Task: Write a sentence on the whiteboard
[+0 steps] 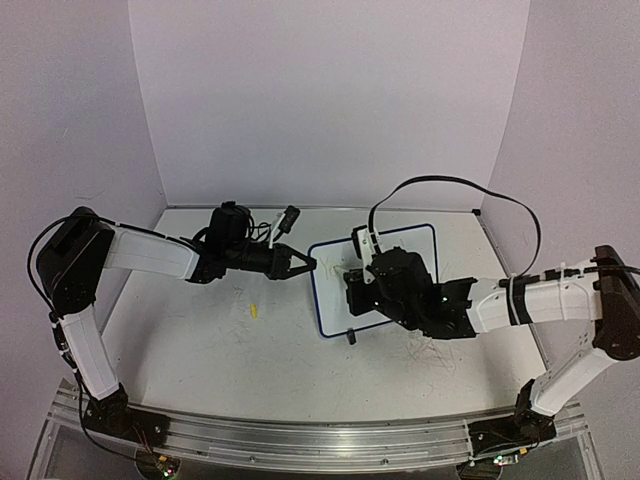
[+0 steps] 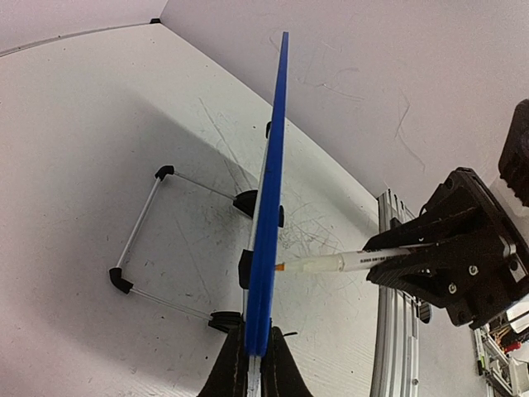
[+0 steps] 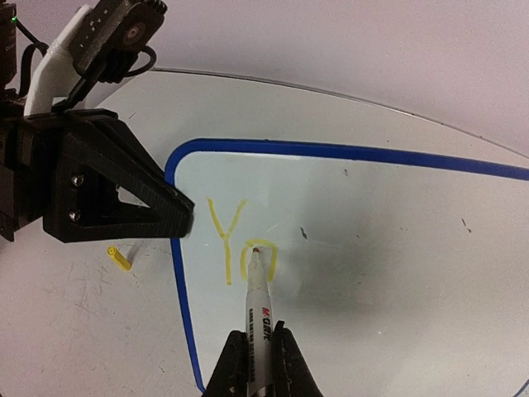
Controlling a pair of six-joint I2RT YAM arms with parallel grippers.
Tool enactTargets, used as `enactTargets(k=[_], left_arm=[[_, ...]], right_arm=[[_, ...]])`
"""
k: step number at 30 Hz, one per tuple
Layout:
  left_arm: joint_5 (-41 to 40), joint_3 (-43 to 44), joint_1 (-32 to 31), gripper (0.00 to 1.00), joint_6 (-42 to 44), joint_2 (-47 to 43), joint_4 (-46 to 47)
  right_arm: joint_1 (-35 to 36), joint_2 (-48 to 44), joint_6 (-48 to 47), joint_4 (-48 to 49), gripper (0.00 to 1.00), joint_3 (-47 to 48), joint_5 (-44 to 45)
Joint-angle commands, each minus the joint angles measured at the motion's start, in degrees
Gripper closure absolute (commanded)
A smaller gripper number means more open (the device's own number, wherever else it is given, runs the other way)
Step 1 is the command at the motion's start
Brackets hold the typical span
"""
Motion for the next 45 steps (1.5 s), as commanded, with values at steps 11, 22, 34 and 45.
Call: enactTargets(k=[11,22,34,45], left_arm=[[1.9,0.5,-0.9,1.0,1.2,-0.6,-2.1],[2.1,0.5,-0.9,1.0,1.2,-0.7,-2.1],[2.2,0.5,-0.9,1.0,1.2,-0.7,-2.1],[2.2,0.6,-0.9,1.0,1.2,-0.6,-2.1]], right_arm=[[-2.1,-2.7,-0.1,2.5,1.0,-0.1,-1.2],[-2.1,-1.3,-0.3,2.9,1.0,0.5,-1.1],[-2.1,-0.3,-0.6,2.7,1.0,1.2,-0.2],[-2.0,-1.3,1.1,0.4,1.0,-1.0,-0.6]])
